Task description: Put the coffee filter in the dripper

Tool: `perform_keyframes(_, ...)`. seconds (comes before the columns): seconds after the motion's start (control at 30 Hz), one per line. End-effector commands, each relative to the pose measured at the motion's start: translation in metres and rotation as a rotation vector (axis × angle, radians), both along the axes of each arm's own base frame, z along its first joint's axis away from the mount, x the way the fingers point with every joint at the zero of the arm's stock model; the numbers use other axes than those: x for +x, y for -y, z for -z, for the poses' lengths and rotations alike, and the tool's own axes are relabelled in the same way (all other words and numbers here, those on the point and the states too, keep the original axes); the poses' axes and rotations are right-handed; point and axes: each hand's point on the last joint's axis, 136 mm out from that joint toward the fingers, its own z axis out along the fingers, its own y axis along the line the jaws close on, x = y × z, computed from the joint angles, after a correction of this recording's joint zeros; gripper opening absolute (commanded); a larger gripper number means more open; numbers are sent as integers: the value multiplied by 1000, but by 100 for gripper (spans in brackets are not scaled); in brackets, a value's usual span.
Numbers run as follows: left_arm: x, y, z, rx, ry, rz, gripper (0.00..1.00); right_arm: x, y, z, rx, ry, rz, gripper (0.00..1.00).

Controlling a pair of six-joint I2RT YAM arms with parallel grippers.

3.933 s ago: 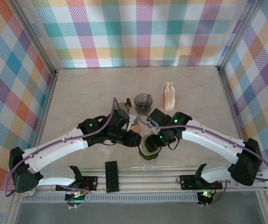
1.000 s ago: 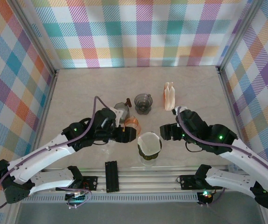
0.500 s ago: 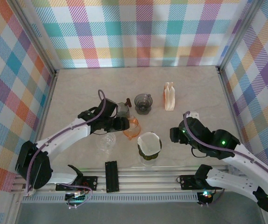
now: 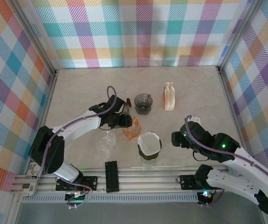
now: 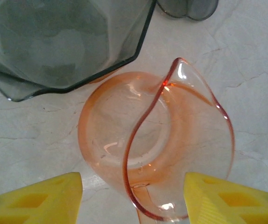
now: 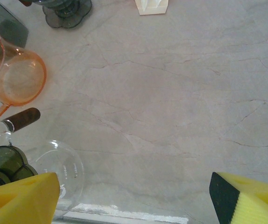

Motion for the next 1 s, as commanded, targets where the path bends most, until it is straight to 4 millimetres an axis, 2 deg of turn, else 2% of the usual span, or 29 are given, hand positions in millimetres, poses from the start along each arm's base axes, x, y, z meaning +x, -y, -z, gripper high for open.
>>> perform_keyframes(0.0, 9, -5, 4, 53, 7, -9, 53, -3, 2, 3, 22, -7, 13, 85)
perform_keyframes(0.43, 11, -12, 11, 112, -9, -39, 27, -14, 17, 21, 43, -22, 57, 85)
perform_keyframes(0.67, 3, -8, 11, 122, -40, -22, 19, -15, 13, 24, 53, -31, 43, 86)
perform_keyframes(0.97, -3, -13, 14, 160, -65, -22, 8, -15, 8, 31, 46, -64, 38, 86)
